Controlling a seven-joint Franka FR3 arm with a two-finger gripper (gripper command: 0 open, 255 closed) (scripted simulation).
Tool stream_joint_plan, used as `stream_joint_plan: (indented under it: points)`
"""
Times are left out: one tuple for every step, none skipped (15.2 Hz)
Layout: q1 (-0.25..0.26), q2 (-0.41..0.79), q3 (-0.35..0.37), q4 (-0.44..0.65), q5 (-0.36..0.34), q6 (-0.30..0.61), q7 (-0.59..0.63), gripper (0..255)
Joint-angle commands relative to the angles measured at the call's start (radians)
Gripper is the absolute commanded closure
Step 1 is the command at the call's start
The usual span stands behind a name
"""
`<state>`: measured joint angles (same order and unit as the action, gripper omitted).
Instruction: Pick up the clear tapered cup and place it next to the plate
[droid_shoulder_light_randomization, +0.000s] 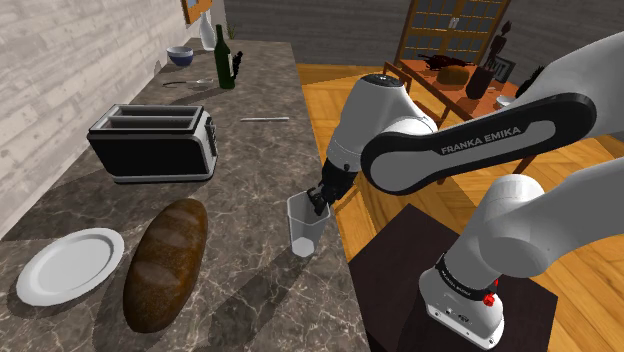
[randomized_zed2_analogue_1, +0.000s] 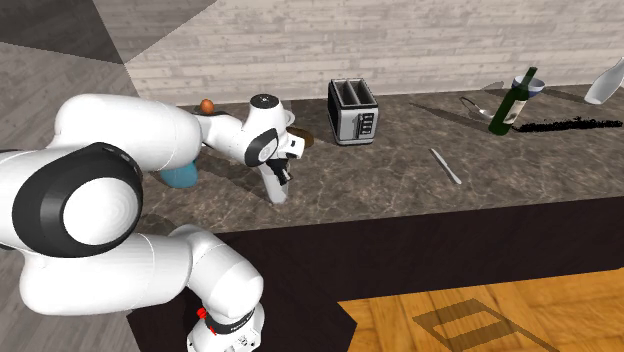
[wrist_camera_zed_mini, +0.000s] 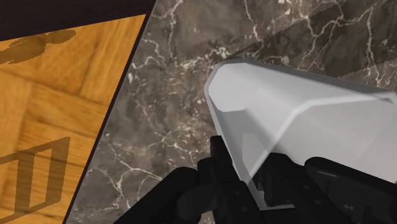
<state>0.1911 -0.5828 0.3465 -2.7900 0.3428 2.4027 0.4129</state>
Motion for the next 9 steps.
stream_joint_plan:
  points:
    - [0.000, 0.000, 0.000, 0.000, 0.000, 0.000, 0.000, 255]
    - [0.000, 0.000, 0.000, 0.000, 0.000, 0.000, 0.000, 255]
    - [0.000, 0.000, 0.000, 0.000, 0.000, 0.000, 0.000, 255]
    - [0.000, 0.000, 0.000, 0.000, 0.000, 0.000, 0.000, 255]
    - [0.000, 0.000, 0.000, 0.000, 0.000, 0.000, 0.000, 255]
    - [0.000, 0.000, 0.000, 0.000, 0.000, 0.000, 0.000, 255]
    - [-0.001, -0.010, -0.003, 0.008, -0.003, -0.018, 0.001, 255]
    - [-0.002, -0.019, -0.006, 0.016, -0.006, -0.035, 0.003, 255]
    - [-0.003, -0.029, -0.008, 0.024, -0.009, -0.052, 0.005, 255]
